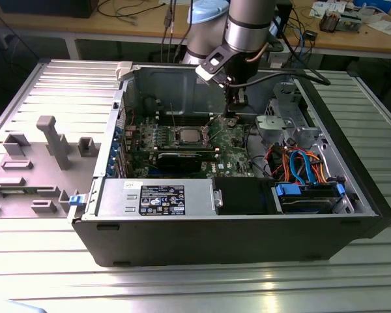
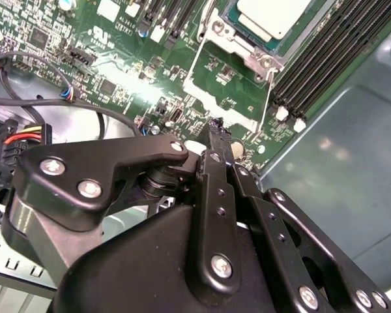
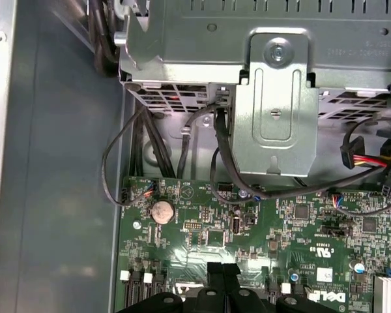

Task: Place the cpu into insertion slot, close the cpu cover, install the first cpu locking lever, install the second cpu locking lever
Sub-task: 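Close the cpu cover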

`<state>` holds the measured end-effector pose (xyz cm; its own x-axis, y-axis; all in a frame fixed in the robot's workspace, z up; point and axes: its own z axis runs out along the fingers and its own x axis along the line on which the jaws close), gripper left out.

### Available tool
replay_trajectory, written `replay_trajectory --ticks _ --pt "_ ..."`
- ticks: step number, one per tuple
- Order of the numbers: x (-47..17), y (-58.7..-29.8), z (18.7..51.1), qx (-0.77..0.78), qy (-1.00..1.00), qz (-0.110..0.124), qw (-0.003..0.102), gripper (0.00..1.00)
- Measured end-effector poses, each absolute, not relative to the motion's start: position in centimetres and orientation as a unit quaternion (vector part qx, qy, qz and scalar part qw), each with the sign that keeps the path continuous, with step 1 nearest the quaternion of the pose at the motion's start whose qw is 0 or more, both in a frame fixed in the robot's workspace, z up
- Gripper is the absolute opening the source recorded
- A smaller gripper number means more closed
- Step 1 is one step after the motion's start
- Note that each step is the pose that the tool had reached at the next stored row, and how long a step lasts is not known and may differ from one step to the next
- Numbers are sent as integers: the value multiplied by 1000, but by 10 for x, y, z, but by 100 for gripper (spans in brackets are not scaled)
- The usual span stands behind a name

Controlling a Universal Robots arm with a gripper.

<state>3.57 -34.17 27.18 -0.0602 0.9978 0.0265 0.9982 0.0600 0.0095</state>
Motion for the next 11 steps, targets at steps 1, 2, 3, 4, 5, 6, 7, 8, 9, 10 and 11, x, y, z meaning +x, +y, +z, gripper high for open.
replay_trajectory --ticks 1,2,3,4,5,6,7,8,9,10,11 --pt "37 -342 271 -685 -728 -13 6 11" --pt "37 -342 270 -685 -728 -13 6 11" --pt "37 -342 270 -685 -728 -13 6 11" --pt "38 -342 269 -685 -728 -13 6 11" --pt "38 -342 268 -685 -728 -13 6 11" --pt "38 -342 267 -685 -728 -13 6 11" --pt "39 -342 266 -685 -728 -13 6 11" --pt "39 -342 265 -685 -728 -13 6 11" --pt "39 -342 265 -685 -728 -13 6 11" --pt "40 -342 264 -685 -728 -13 6 11" --pt "40 -342 264 -685 -728 -13 6 11"
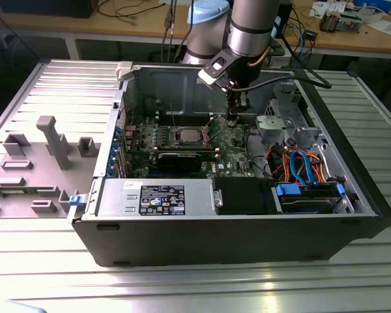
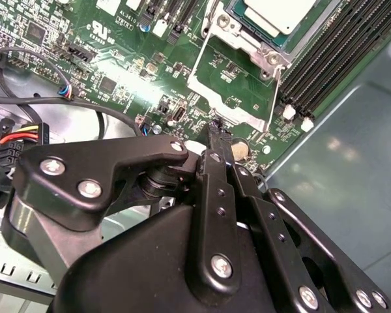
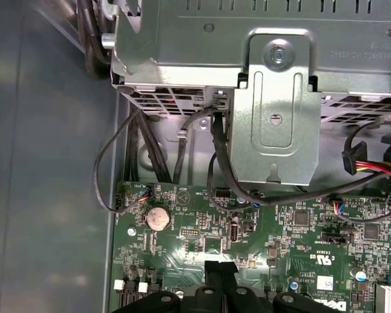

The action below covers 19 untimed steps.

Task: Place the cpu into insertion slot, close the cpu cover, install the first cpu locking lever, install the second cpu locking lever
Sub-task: 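Close the cpu cover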

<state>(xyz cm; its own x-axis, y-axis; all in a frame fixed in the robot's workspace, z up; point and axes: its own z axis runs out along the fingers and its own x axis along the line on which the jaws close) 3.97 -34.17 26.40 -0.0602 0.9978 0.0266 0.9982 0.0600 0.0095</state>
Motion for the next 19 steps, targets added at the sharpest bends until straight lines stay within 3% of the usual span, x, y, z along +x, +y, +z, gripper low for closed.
replay_trajectory --ticks 19 --pt "38 -342 255 -685 -728 -13 6 11"
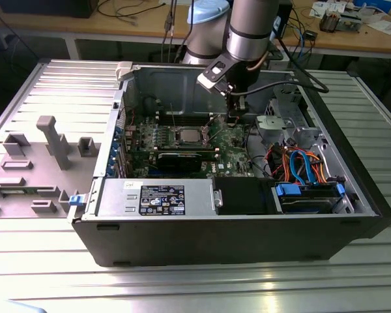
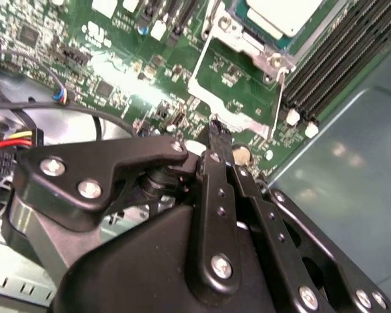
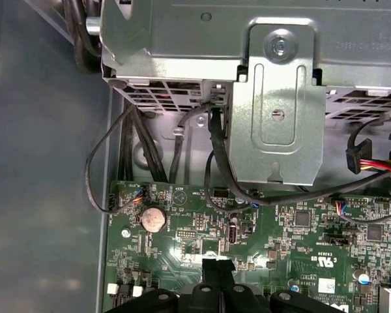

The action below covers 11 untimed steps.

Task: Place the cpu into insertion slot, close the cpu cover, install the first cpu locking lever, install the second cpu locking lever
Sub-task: 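Close the cpu cover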

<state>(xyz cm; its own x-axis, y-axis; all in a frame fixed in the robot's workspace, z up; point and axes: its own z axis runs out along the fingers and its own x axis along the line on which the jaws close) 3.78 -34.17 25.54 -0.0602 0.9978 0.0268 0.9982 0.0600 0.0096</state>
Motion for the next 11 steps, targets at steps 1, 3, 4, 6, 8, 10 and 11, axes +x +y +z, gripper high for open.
replay_trajectory --ticks 1,3,4,6,8,10,11 --pt "37 -342 255 -685 -728 -13 6 11" --pt "37 -342 255 -685 -728 -13 6 11" --pt "37 -342 255 -685 -728 -13 6 11" --pt "36 -342 255 -685 -728 -13 6 11" --pt "36 -342 255 -685 -728 -13 6 11" --pt "36 -342 255 -686 -728 -13 6 11" --pt "36 -342 255 -686 -728 -13 6 11"
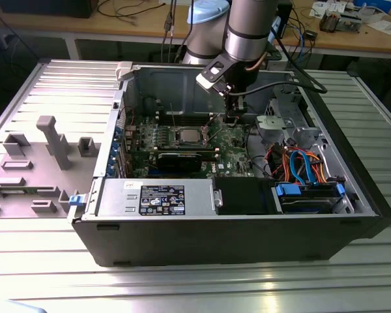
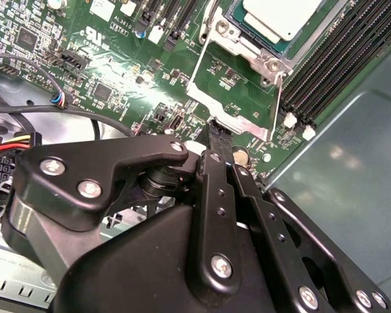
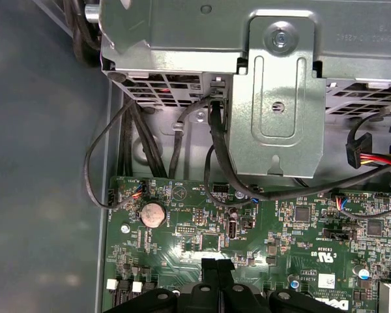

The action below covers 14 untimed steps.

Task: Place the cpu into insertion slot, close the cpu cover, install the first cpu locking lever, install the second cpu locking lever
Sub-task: 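Close the cpu cover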

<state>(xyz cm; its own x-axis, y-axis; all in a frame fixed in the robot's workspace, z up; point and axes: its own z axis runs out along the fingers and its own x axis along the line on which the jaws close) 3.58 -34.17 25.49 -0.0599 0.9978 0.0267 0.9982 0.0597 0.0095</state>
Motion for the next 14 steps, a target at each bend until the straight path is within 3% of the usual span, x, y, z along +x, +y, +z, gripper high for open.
replay_trajectory --ticks 14 --pt "20 -342 255 -685 -728 -13 7 11"
